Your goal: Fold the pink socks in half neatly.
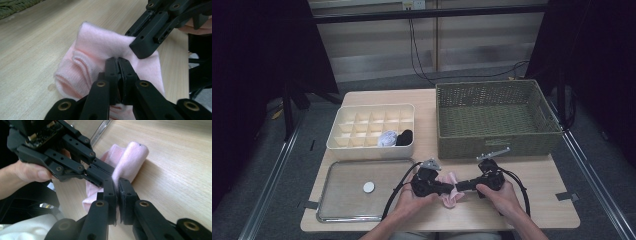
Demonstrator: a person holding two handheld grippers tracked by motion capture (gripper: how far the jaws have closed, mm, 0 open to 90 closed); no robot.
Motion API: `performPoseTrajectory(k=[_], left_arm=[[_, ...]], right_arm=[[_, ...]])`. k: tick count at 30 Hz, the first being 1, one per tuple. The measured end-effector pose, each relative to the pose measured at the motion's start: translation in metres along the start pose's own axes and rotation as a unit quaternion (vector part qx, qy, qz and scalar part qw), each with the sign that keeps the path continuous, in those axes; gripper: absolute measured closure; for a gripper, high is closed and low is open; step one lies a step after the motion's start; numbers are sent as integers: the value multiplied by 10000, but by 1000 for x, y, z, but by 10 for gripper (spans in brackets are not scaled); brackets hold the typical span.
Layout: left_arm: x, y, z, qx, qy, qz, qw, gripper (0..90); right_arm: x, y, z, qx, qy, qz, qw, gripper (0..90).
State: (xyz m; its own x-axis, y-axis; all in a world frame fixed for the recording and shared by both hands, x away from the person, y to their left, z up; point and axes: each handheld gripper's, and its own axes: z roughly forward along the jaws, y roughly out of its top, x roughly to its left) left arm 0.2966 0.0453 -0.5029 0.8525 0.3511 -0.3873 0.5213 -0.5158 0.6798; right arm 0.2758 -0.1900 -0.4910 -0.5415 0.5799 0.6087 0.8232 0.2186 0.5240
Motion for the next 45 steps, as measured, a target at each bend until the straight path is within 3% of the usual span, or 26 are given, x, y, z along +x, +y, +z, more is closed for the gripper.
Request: performPoseTrajectory(k=[2, 8, 11, 16, 19, 20, 21, 23, 25, 27, 29, 30, 34, 37, 45], left_arm=[[0, 1, -1, -21, -79, -66, 9999, 847], [-2, 10, -18, -244, 34, 103, 9996, 726], [2, 12, -30, -400, -25, -80, 9992, 679], [6, 7, -43, -231, 194, 9, 9995, 618], [9, -1, -47, -328, 221, -104, 9992, 575], [9, -2, -47, -294, 278, -56, 9992, 571], [7, -2, -46, -206, 489, 65, 9986, 555], [9, -4, -43, -201, 219, -122, 9995, 503], [9, -3, -41, -202, 221, -137, 9995, 505], [11, -3, -39, -196, 31, -234, 9995, 509], [9, -4, -34, -81, 128, -219, 9996, 537], [10, -4, -31, -18, 64, -189, 9998, 543], [6, -3, -24, 46, 19, -117, 9999, 703], [4, -3, -20, 113, 75, -103, 9999, 770], [4, -3, -16, 155, 177, -118, 9997, 789]], right_arm=[[-1, 0, -2, -13, 2, -3, 10000, 854], [-2, 0, -9, -85, 33, -10, 10000, 854], [-2, -2, -11, -105, -1, -1, 9999, 854], [-2, -3, -14, 3, -71, 7, 10000, 854], [-2, -4, -16, 27, -118, -36, 9999, 853], [-2, -4, -16, 18, -163, -24, 9999, 853], [-2, -4, -17, 6, -224, -39, 9997, 853], [-1, -5, -17, 3, -207, -69, 9998, 853], [-1, -5, -16, 19, -236, -106, 9997, 853], [-1, -6, -16, 44, -217, -86, 9997, 853], [-2, -6, -17, 46, -236, -75, 9997, 852], [-2, -6, -17, 54, -235, -60, 9997, 852], [-2, -6, -17, 29, -256, -104, 9996, 851], [0, -5, -17, 15, -272, -134, 9995, 848], [7, -2, -13, -48, -145, -201, 9997, 833]])
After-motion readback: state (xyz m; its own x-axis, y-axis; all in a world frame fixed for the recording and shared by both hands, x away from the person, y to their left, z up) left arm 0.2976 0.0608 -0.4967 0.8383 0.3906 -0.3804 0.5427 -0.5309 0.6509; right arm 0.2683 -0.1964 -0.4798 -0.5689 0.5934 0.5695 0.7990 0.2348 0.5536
